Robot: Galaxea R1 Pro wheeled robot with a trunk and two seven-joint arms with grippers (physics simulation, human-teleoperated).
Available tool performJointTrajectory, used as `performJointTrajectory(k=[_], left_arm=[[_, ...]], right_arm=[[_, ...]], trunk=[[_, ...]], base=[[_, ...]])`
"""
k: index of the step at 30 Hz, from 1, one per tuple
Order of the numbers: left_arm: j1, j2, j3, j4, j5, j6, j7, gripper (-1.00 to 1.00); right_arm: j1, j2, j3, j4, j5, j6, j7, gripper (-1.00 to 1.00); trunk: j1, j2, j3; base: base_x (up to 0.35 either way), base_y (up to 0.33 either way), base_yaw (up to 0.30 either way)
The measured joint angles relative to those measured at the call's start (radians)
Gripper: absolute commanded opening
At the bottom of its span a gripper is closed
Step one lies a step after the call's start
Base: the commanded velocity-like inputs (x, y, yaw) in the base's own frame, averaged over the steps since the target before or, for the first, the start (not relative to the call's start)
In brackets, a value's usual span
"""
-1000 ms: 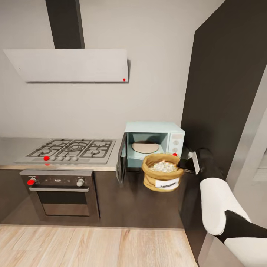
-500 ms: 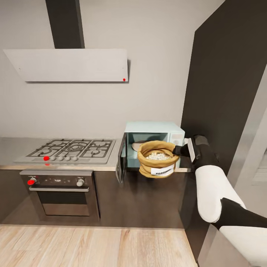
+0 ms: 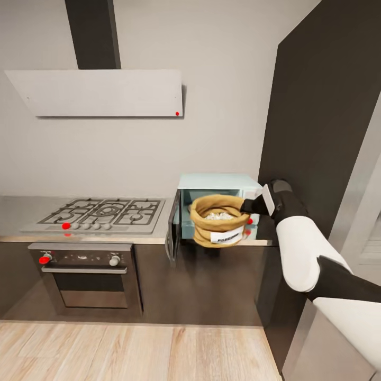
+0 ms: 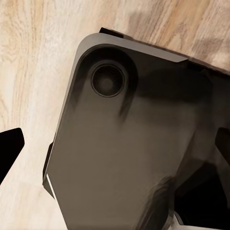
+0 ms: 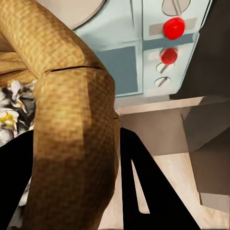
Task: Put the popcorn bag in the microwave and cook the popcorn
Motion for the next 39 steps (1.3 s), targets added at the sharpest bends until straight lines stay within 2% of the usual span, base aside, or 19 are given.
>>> performJointTrajectory(k=[18, 27, 39], left_arm=[[0.000, 0.000, 0.000, 0.000, 0.000, 0.000, 0.001, 1.00], [0.000, 0.000, -0.001, 0.000, 0.000, 0.000, 0.000, 1.00], [0.000, 0.000, 0.000, 0.000, 0.000, 0.000, 0.001, 1.00]], right_arm=[[-0.002, -0.011, 0.002, 0.014, 0.006, 0.000, -0.003, -1.00], [-0.002, -0.010, 0.001, 0.014, 0.006, 0.000, -0.002, -1.00], [-0.002, -0.013, 0.003, 0.016, 0.006, 0.000, -0.002, -1.00]], trunk=[[0.000, 0.000, 0.000], [0.000, 0.000, 0.000], [0.000, 0.000, 0.000]], base=[[0.000, 0.000, 0.000], [0.246, 0.000, 0.000], [0.010, 0.000, 0.000]])
